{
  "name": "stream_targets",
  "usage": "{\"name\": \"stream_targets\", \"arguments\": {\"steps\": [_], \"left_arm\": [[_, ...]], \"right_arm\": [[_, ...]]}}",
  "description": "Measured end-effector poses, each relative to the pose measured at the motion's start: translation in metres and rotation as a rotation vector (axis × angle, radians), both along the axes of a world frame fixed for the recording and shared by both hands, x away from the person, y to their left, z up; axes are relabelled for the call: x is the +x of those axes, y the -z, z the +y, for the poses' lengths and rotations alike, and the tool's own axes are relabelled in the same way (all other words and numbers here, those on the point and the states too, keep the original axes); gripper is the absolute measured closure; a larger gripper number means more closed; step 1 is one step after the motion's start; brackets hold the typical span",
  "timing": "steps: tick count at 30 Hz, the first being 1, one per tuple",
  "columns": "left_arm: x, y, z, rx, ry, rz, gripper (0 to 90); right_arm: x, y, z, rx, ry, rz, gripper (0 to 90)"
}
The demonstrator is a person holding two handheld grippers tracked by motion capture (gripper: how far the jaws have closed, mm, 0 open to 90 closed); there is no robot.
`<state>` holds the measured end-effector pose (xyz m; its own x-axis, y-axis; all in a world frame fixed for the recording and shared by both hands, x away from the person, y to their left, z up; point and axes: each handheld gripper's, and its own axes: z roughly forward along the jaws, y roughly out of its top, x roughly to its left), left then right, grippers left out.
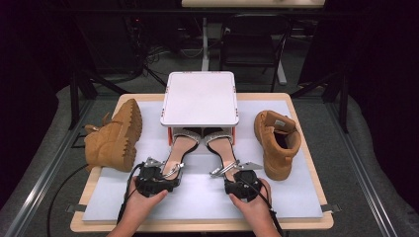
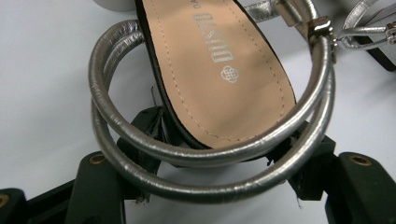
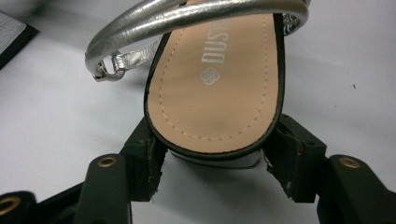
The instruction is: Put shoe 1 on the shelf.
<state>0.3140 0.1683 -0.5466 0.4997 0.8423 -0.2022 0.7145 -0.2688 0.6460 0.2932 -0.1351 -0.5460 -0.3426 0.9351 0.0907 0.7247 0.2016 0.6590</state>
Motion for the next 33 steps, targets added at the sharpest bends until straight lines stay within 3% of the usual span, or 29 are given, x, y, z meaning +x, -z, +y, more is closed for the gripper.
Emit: {"name": "stream_targets", "arguments": {"steps": [6,11,13,17,22,33], "left_arm": [[-0.003,0.003,0.001,-0.026,0.050,-0.018,37.9],[-0.003,0.003,-0.001,-0.018,0.062,-0.027,38.2],[-0.004,0.005,0.000,-0.023,0.070,-0.036,38.2],[-0.005,0.007,0.000,-0.027,0.093,-0.054,37.5],[-0.005,0.008,-0.002,-0.015,0.113,-0.064,36.1],[-0.004,0.005,-0.005,0.000,0.096,-0.054,38.3]], "right_arm": [[-0.001,0.003,-0.005,0.020,-0.039,-0.020,40.1],[-0.004,0.003,-0.002,0.017,-0.055,-0.028,39.4],[-0.006,0.004,0.003,-0.005,-0.102,-0.039,36.5],[-0.004,0.006,0.008,-0.030,-0.130,-0.053,33.8],[0.000,0.008,0.006,-0.018,-0.124,-0.046,34.7],[0.002,0.007,0.007,-0.006,-0.112,-0.020,35.3]]}}
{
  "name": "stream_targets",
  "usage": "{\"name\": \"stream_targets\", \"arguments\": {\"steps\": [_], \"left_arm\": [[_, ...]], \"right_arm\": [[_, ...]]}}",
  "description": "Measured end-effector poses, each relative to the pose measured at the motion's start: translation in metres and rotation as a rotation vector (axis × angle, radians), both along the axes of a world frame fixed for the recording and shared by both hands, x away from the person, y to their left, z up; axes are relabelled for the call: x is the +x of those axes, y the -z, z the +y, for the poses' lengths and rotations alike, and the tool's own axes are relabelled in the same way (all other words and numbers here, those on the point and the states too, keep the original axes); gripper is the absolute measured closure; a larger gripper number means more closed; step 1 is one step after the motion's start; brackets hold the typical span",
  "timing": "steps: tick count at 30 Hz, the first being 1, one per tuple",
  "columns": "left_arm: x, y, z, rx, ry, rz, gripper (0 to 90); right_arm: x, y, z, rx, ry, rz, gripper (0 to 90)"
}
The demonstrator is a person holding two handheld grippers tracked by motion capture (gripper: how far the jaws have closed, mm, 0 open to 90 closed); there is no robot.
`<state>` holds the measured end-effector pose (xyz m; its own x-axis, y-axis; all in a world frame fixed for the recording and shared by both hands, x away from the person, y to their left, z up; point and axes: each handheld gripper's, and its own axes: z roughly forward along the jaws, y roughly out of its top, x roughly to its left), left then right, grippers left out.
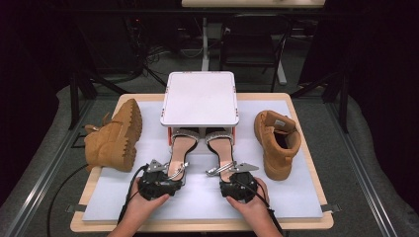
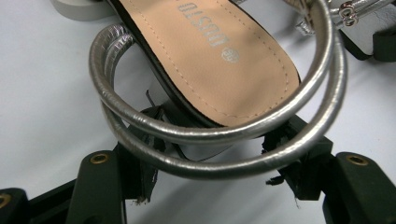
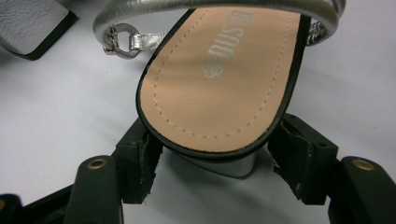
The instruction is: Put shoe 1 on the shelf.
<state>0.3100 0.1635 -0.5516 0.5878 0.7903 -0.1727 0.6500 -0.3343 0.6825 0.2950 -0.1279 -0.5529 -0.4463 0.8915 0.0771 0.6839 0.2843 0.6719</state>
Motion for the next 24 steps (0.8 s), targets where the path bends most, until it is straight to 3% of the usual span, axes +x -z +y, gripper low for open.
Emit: {"name": "stream_targets", "arguments": {"steps": [3,13,17,24], "left_arm": [[0.000,-0.006,0.000,-0.010,-0.009,0.003,38.4],[0.007,-0.024,-0.002,-0.041,-0.046,0.072,38.7],[0.012,-0.030,-0.006,-0.008,-0.070,0.053,40.2],[0.024,-0.033,-0.013,-0.024,-0.096,0.060,40.5]], "right_arm": [[0.000,-0.002,0.000,0.006,0.006,-0.004,35.4],[0.000,-0.016,0.001,0.060,0.039,0.009,35.8],[0.000,-0.019,0.003,0.060,0.052,0.010,35.9],[-0.001,-0.019,0.004,0.052,0.059,0.006,36.6]]}}
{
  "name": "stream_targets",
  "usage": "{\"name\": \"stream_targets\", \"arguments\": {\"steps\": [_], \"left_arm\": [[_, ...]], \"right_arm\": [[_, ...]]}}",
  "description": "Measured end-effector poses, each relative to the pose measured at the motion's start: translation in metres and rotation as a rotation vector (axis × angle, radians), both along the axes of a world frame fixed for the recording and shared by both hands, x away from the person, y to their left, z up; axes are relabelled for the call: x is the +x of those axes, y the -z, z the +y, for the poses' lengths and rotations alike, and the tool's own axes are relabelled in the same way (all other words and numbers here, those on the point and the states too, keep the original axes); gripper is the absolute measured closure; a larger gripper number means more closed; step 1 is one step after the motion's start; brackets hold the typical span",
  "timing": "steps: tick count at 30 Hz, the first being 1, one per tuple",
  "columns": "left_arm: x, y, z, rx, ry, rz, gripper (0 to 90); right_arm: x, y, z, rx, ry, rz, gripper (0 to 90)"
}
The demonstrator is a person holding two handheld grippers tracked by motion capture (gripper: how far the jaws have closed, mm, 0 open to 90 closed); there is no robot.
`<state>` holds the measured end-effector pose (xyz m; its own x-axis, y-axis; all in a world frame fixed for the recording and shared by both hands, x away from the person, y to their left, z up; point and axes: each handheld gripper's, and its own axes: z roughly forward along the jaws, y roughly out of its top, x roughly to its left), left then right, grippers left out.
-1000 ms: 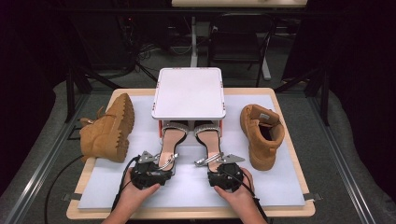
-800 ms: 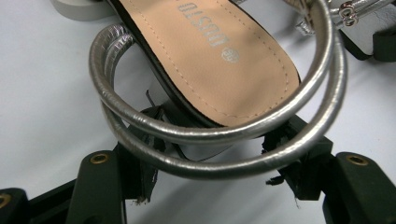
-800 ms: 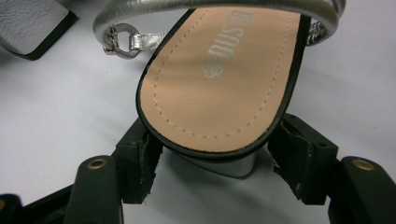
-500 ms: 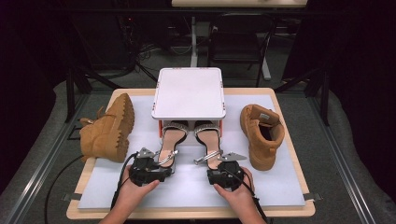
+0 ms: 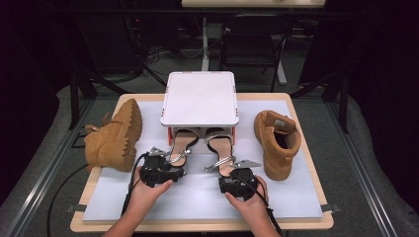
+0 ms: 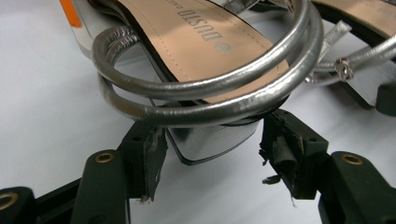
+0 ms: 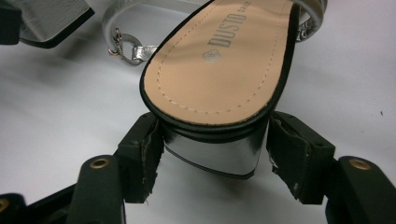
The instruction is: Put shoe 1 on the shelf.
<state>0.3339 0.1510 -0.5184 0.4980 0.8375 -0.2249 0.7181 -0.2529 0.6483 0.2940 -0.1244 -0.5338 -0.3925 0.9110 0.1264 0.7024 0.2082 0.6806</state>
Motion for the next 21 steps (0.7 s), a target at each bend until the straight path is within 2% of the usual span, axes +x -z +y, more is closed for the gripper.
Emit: {"name": "stream_targets", "arguments": {"steps": [13,14,15,21], "left_arm": [[0.029,-0.003,-0.010,-0.022,-0.047,-0.006,40.6],[0.032,-0.001,-0.013,0.002,-0.057,-0.005,41.2],[0.033,-0.001,-0.013,0.007,-0.055,-0.005,41.5],[0.038,-0.002,-0.015,-0.001,-0.064,-0.007,41.5]], "right_arm": [[0.003,-0.004,-0.001,0.028,0.016,0.006,37.0],[0.004,-0.005,0.000,0.025,0.021,0.005,37.4],[0.005,-0.004,0.000,0.018,0.026,-0.002,37.5],[0.015,-0.003,0.005,0.005,0.047,0.002,37.9]]}}
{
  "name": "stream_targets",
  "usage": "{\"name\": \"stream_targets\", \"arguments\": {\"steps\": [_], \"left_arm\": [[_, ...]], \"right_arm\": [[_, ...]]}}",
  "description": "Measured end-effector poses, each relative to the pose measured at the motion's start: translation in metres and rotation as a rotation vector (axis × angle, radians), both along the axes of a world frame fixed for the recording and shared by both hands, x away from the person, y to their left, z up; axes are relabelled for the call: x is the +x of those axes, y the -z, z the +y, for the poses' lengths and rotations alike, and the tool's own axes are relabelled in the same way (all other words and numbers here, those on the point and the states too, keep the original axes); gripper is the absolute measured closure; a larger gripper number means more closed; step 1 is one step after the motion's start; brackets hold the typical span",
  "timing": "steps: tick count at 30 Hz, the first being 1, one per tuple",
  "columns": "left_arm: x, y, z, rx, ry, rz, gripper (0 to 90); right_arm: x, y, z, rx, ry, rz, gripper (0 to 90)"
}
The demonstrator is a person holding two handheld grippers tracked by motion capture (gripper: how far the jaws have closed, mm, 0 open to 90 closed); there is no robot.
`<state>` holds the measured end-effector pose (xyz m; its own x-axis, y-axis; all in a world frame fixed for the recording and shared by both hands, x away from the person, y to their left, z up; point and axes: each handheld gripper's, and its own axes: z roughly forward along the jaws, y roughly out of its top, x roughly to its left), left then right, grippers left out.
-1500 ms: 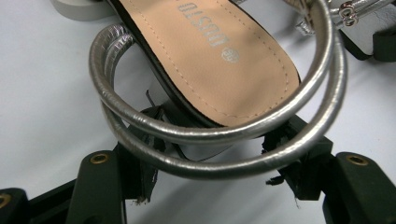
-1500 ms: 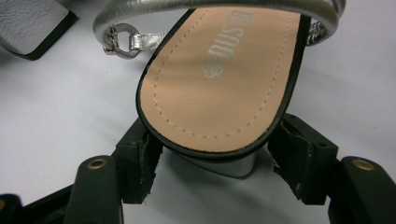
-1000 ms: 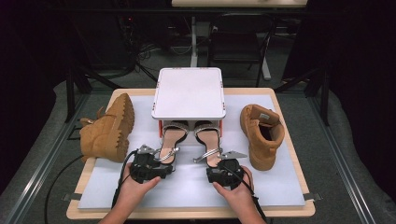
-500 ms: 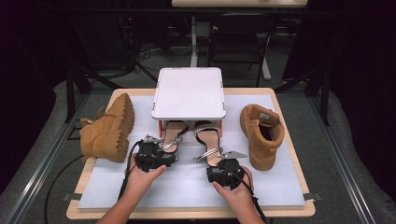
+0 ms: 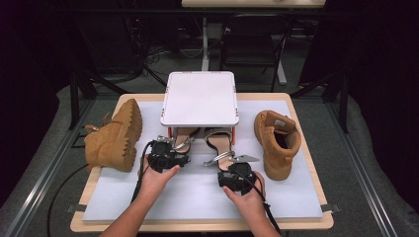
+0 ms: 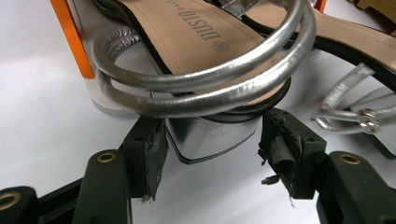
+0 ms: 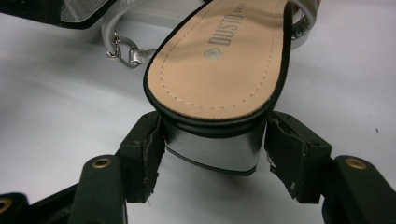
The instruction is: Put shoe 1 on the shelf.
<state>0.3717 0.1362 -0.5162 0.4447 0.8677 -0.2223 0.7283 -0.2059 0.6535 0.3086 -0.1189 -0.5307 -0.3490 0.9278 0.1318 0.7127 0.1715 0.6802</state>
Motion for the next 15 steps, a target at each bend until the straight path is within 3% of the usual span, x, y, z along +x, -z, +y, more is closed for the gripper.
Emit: {"name": "stream_targets", "arguments": {"steps": [15], "left_arm": [[0.003,0.001,-0.005,0.008,-0.010,0.010,41.5]], "right_arm": [[0.042,-0.004,0.021,-0.009,0.064,-0.009,38.1]]}}
